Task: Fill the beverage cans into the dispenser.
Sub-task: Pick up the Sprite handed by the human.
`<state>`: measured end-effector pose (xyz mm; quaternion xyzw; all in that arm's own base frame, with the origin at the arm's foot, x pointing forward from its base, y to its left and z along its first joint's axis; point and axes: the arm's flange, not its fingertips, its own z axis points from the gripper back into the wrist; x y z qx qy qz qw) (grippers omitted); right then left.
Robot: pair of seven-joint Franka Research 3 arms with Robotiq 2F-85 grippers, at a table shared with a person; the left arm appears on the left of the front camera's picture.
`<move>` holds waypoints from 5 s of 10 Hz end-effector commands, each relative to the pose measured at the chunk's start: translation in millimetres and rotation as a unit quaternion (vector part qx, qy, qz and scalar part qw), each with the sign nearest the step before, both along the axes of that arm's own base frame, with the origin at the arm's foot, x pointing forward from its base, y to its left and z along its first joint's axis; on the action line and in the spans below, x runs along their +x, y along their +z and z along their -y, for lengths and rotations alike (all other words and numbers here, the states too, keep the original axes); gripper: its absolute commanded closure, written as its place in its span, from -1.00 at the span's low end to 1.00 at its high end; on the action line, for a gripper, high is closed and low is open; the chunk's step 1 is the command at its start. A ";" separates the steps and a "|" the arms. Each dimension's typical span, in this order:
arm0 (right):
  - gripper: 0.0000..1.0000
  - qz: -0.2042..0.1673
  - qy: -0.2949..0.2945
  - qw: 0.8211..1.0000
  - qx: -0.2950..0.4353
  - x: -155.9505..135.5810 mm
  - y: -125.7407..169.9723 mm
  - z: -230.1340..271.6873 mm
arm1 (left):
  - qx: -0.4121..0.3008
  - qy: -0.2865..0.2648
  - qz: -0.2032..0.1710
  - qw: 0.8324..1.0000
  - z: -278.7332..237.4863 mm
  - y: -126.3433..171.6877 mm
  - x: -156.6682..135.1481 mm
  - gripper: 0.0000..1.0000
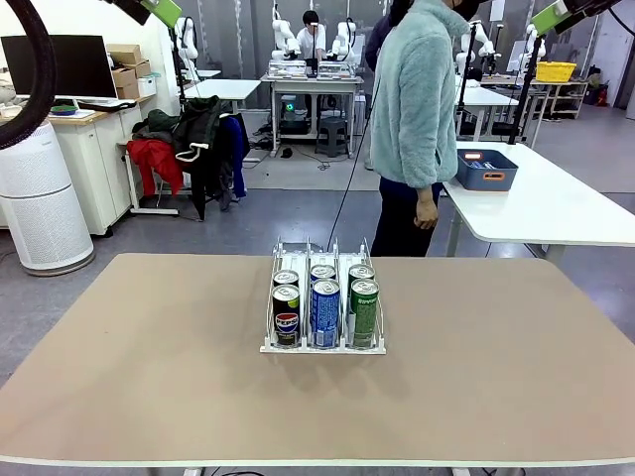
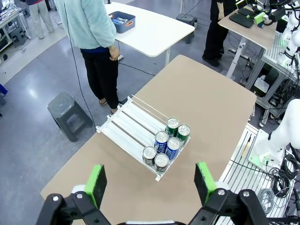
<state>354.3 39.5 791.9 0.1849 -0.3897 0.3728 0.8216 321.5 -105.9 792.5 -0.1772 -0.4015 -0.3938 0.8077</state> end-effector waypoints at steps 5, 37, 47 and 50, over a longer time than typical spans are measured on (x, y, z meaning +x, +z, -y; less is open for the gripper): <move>-1.00 0.000 0.001 1.000 0.000 -0.2 0.1 -0.8 | 0.000 0.000 0.000 1.000 -0.1 -0.2 -0.4 -1.00; -1.00 0.000 0.001 1.000 0.000 -0.2 0.1 -0.8 | 0.000 0.000 0.000 1.000 -0.1 -0.2 -0.4 -1.00; -1.00 0.000 0.001 1.000 0.000 -0.2 0.1 -0.8 | 0.000 0.000 0.000 1.000 -0.1 -0.2 -0.4 -1.00; -1.00 0.000 0.001 1.000 0.000 -0.2 0.1 -0.8 | 0.000 0.000 0.000 1.000 -0.1 -0.2 -0.4 -1.00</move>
